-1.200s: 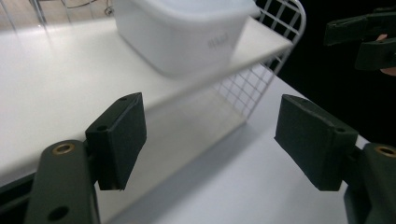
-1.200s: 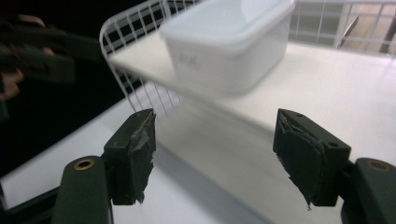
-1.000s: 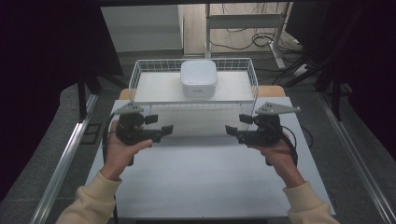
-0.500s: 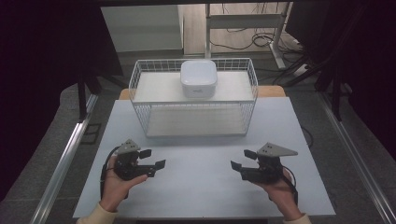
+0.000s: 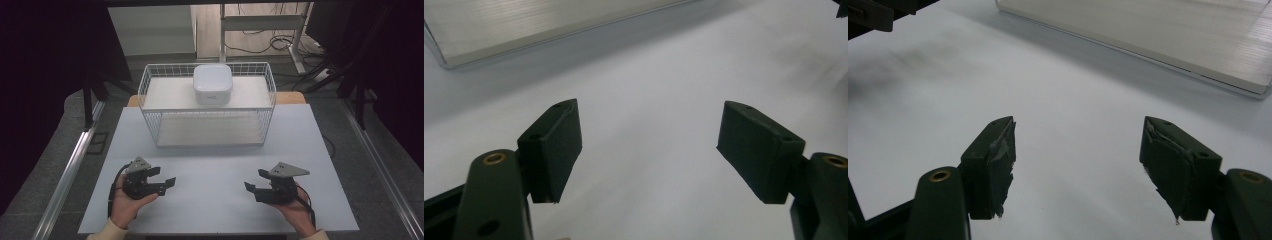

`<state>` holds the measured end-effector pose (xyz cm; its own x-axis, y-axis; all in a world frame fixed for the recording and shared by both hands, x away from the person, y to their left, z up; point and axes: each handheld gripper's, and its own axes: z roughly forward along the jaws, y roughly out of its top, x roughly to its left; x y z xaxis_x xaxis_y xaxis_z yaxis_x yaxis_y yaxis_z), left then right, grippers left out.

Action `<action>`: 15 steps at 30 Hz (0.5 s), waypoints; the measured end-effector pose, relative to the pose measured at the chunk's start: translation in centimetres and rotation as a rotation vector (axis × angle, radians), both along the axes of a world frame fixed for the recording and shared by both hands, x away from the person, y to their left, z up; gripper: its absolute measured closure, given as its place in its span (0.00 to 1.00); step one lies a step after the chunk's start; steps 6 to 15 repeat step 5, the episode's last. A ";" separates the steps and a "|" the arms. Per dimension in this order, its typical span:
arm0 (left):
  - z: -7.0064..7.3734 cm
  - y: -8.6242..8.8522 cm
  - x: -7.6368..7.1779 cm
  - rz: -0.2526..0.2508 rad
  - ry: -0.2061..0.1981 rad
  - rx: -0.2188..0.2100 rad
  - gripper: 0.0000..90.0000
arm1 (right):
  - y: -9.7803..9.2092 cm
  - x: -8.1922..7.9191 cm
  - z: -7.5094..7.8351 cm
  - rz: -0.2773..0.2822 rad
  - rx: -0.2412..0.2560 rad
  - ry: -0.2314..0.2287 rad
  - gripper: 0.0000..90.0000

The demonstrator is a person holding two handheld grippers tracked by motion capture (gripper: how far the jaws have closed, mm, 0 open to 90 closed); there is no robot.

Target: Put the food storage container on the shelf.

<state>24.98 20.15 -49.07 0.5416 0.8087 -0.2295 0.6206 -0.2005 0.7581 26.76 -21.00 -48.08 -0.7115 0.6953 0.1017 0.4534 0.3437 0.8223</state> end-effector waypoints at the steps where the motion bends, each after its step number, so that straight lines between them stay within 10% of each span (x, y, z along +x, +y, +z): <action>1: -0.1 0.0 0.0 0.001 0.001 0.001 0.28 | -0.1 0.0 -0.1 0.000 0.002 -0.001 0.34; 15: -0.2 0.0 0.1 0.006 -0.001 0.003 0.28 | -0.2 0.1 -0.2 0.002 0.001 0.000 0.34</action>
